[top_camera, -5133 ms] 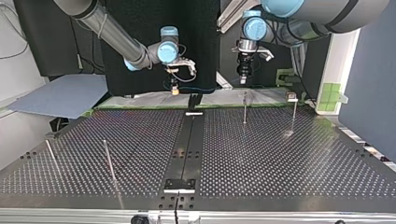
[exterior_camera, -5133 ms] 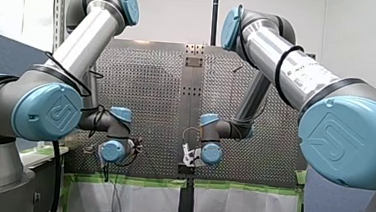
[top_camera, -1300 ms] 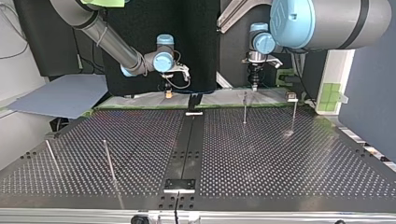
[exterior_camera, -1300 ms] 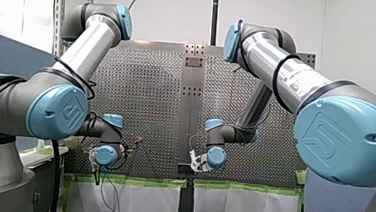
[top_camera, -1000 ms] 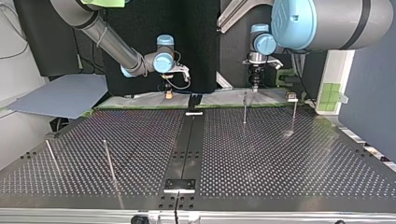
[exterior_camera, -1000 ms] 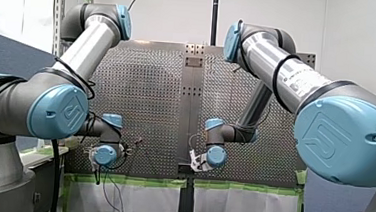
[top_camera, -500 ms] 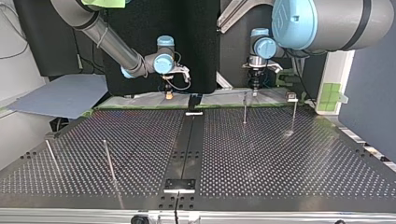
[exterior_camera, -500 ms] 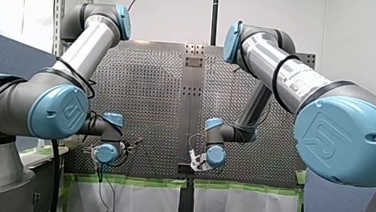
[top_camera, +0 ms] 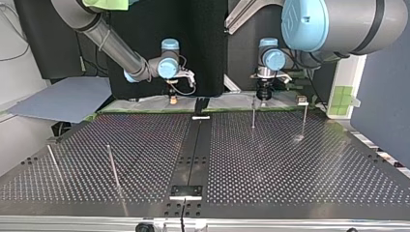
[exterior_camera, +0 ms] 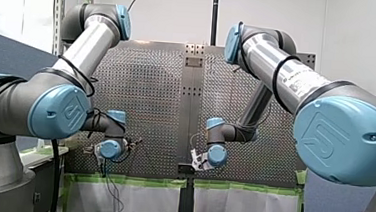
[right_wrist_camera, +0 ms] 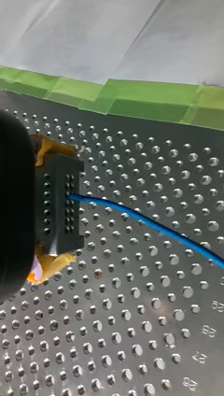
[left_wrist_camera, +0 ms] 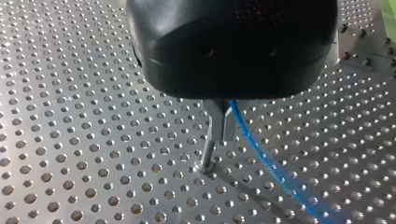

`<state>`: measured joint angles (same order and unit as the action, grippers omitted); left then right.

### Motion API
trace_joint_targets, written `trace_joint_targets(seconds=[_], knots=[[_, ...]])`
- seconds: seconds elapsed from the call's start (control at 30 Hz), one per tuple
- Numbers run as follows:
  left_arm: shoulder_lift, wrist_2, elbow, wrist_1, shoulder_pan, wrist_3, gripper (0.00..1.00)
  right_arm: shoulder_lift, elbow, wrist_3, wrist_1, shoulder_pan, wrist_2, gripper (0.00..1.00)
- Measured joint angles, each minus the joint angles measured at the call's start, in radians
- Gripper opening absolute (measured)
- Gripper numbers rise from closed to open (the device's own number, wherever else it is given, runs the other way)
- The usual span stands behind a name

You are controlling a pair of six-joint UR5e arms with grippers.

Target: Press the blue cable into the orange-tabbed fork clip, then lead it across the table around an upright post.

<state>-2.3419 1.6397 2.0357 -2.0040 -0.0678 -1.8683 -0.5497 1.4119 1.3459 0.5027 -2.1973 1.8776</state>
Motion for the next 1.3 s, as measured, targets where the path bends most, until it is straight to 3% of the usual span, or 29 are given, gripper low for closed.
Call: trace_joint_targets(seconds=[0.23, 0.5, 0.57, 0.63, 0.67, 0.7, 0.77, 0.8, 0.83, 0.87, 0.9, 0.93, 0.97, 1.03, 1.3], knots=[[0.000, -0.009, -0.040, -0.047, 0.002, -0.001, 0.00, 0.002, -0.011, 0.001, -0.004, 0.018, -0.002, 0.00], [-0.001, -0.010, -0.045, -0.055, 0.016, -0.009, 0.00, 0.002, -0.029, 0.001, -0.018, 0.035, -0.004, 0.00], [-0.001, -0.010, -0.045, -0.055, 0.021, -0.010, 0.14, 0.002, -0.031, 0.001, -0.021, 0.037, -0.004, 0.00], [-0.001, -0.010, -0.045, -0.054, 0.026, -0.012, 0.18, 0.002, -0.031, 0.000, -0.024, 0.038, -0.004, 0.00], [-0.001, -0.010, -0.045, -0.054, 0.028, -0.013, 0.26, 0.003, -0.032, 0.000, -0.024, 0.038, -0.004, 0.00], [-0.001, -0.010, -0.045, -0.054, 0.030, -0.013, 0.26, 0.003, -0.032, 0.000, -0.025, 0.038, -0.004, 0.00], [-0.001, -0.014, -0.045, -0.051, 0.034, -0.013, 0.42, 0.003, -0.032, 0.000, -0.025, 0.038, -0.005, 0.00], [-0.001, -0.019, -0.045, -0.050, 0.036, -0.013, 0.42, 0.004, -0.032, 0.000, -0.025, 0.038, -0.005, 0.00], [-0.001, -0.026, -0.045, -0.048, 0.039, -0.012, 0.48, 0.004, -0.032, 0.000, -0.026, 0.038, -0.005, 0.00], [-0.001, -0.031, -0.045, -0.047, 0.041, -0.011, 0.61, 0.004, -0.032, 0.000, -0.026, 0.038, -0.005, 0.00], [0.000, -0.033, -0.045, -0.046, 0.044, -0.008, 0.61, 0.004, -0.032, 0.000, -0.026, 0.038, -0.005, 0.00], [0.000, -0.032, -0.045, -0.045, 0.047, -0.005, 0.74, 0.004, -0.032, 0.000, -0.027, 0.038, -0.005, 0.00], [0.000, -0.029, -0.045, -0.045, 0.050, -0.003, 0.96, 0.004, -0.032, 0.000, -0.028, 0.038, -0.005, 0.00], [-0.001, -0.019, -0.045, -0.044, 0.056, 0.002, 1.00, 0.004, -0.032, 0.000, -0.030, 0.038, -0.005, 0.00], [-0.001, 0.023, -0.045, -0.082, 0.068, 0.053, 1.00, 0.005, -0.032, 0.000, -0.031, 0.038, -0.005, 0.00]])
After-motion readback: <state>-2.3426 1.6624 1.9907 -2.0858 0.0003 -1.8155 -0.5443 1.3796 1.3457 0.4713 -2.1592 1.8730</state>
